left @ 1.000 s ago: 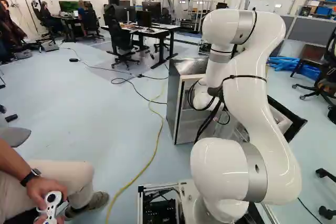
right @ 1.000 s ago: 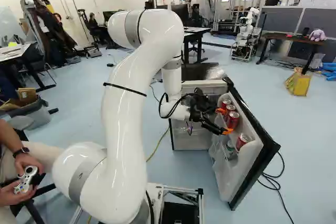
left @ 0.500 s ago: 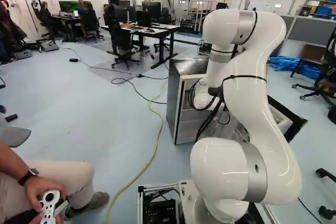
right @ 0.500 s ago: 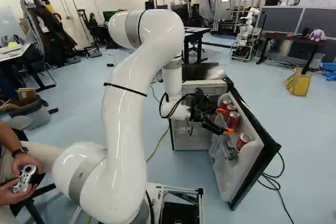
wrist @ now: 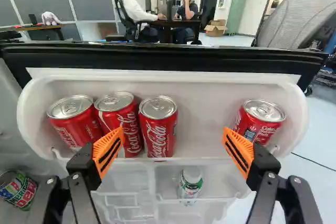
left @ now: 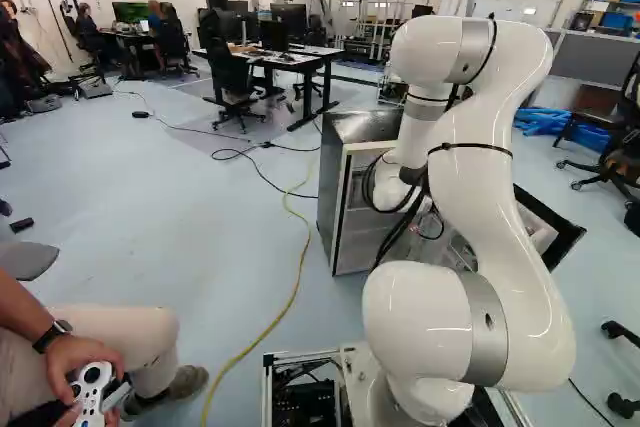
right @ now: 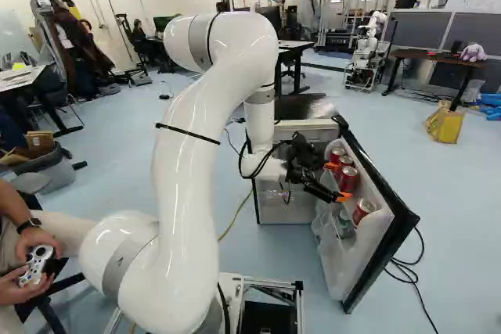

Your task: Grab a drink from the fridge

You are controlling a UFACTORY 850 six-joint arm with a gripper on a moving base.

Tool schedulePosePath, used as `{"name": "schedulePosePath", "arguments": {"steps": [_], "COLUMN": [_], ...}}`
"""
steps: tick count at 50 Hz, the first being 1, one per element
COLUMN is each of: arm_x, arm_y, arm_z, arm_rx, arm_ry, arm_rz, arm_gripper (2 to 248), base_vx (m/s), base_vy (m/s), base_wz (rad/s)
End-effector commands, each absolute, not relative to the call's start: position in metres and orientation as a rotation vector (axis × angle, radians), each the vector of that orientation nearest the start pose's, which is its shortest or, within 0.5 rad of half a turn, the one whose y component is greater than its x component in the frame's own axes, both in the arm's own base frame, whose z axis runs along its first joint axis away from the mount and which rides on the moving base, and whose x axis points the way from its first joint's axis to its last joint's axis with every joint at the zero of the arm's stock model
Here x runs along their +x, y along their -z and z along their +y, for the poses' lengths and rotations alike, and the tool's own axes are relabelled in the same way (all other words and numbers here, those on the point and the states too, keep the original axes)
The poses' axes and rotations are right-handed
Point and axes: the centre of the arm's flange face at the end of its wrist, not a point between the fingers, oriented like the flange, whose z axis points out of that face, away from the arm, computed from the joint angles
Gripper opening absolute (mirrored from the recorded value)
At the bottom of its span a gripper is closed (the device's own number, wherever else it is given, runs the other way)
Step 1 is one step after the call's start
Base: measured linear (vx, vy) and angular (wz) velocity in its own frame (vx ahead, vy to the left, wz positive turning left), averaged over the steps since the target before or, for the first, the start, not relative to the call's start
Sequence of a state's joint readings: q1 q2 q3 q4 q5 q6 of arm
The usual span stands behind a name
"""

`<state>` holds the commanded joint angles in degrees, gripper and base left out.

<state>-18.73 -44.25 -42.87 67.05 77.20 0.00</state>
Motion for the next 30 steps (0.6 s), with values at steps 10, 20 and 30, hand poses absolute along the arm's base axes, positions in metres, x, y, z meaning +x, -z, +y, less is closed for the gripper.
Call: {"name": "schedulePosePath", "arguments": {"steps": [10,20,30], "arm_x": [0.386,0.377,0.376], "arm_y": [-0.194,-0.195,-0.195], "arm_z": [-0.225,-0.227,-0.227], "arm_rx": [1.447,1.445,1.447], "arm_ry": [-1.105,-1.090,-1.090], "arm_rz": [-1.321,-1.323,-1.321], "arm_gripper": [247,247,247], "base_vx": [0.000,0.000,0.000], "base_vy": [0.000,0.000,0.000], "base_wz": [0.000,0.000,0.000]}}
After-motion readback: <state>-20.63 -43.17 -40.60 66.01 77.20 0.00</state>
